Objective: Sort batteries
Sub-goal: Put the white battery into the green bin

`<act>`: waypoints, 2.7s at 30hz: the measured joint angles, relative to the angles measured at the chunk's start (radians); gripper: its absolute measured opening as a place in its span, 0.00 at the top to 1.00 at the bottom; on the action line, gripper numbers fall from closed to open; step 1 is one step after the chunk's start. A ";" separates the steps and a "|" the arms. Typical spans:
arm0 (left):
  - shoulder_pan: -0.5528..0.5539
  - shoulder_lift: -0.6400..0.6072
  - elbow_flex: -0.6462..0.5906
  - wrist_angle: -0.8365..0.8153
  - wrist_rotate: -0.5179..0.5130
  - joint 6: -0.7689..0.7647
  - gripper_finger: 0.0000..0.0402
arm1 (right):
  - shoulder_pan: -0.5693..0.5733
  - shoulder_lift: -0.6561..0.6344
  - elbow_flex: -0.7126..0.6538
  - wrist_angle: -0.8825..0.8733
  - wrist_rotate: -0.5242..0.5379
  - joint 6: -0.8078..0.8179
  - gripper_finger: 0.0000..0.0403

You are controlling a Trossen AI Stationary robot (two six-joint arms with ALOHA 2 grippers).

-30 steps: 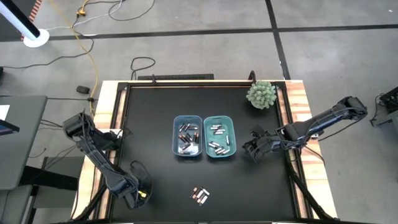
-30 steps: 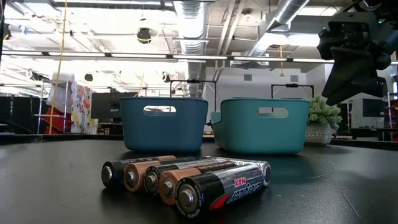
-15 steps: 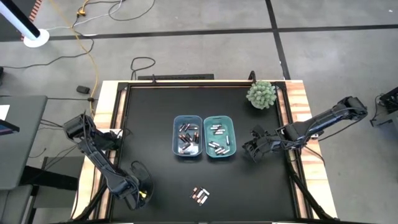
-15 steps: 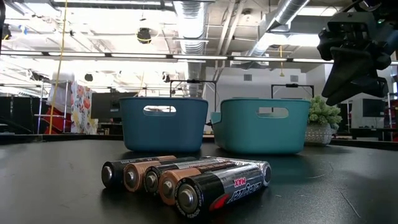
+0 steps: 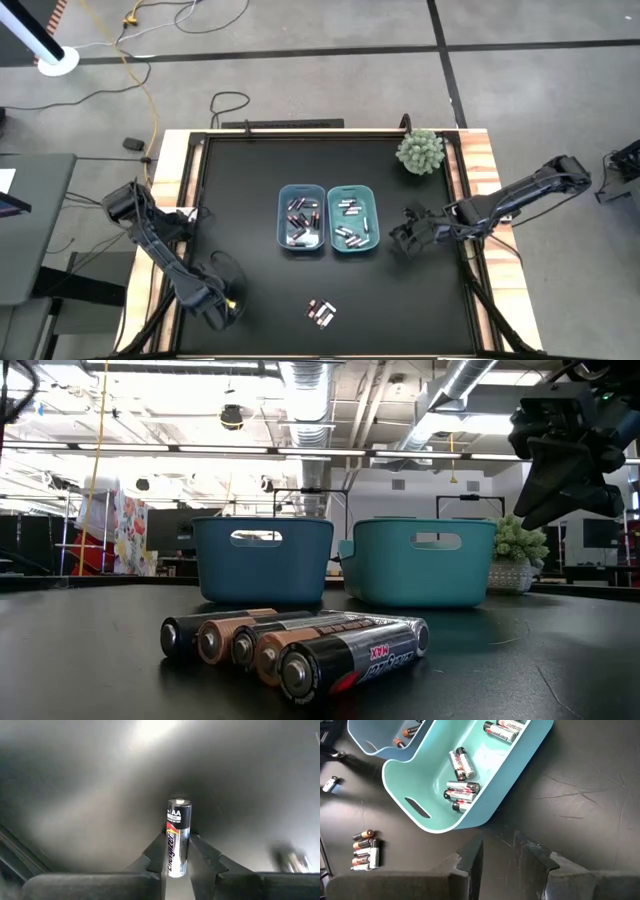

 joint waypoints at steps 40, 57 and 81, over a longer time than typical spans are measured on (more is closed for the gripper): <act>0.824 0.484 1.177 -0.079 -0.266 1.287 0.88 | 0.158 0.210 0.000 0.098 -0.107 -0.252 0.69; 0.901 0.787 1.365 -0.124 -0.087 1.226 0.88 | 0.303 0.151 0.000 0.079 -0.106 -0.253 0.69; 0.904 0.786 1.346 -0.003 -0.087 1.205 0.68 | 0.311 0.151 0.000 0.057 -0.106 -0.285 0.69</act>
